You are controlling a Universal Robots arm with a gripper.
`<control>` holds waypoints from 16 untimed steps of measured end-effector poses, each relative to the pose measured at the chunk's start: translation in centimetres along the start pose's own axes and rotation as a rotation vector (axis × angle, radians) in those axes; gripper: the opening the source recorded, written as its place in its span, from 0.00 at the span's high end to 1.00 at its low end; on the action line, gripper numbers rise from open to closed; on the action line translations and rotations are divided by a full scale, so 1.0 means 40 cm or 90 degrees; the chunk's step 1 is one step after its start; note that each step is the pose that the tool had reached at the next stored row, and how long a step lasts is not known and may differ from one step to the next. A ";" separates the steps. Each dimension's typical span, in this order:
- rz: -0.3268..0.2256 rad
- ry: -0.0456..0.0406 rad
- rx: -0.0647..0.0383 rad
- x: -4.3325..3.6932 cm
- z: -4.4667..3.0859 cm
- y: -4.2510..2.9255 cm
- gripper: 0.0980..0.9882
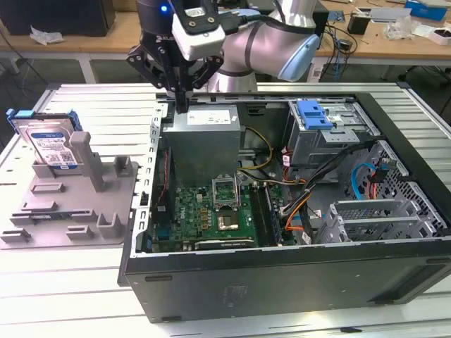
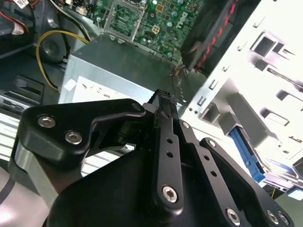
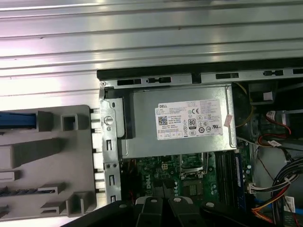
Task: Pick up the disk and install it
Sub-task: 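Reach for the disk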
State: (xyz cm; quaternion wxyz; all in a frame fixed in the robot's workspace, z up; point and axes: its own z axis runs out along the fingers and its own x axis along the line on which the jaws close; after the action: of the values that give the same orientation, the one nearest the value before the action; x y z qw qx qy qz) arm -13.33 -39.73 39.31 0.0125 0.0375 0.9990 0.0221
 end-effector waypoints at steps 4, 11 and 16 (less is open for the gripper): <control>0.001 0.0000 0.000 0.042 -0.001 0.010 0.99; 0.001 0.0000 0.000 0.110 -0.001 0.027 0.99; 0.002 0.0000 0.000 0.159 -0.001 0.039 0.99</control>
State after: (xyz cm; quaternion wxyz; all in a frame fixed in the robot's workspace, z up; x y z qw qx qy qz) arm -19.53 -37.69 39.29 0.0125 0.0387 0.9989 0.0221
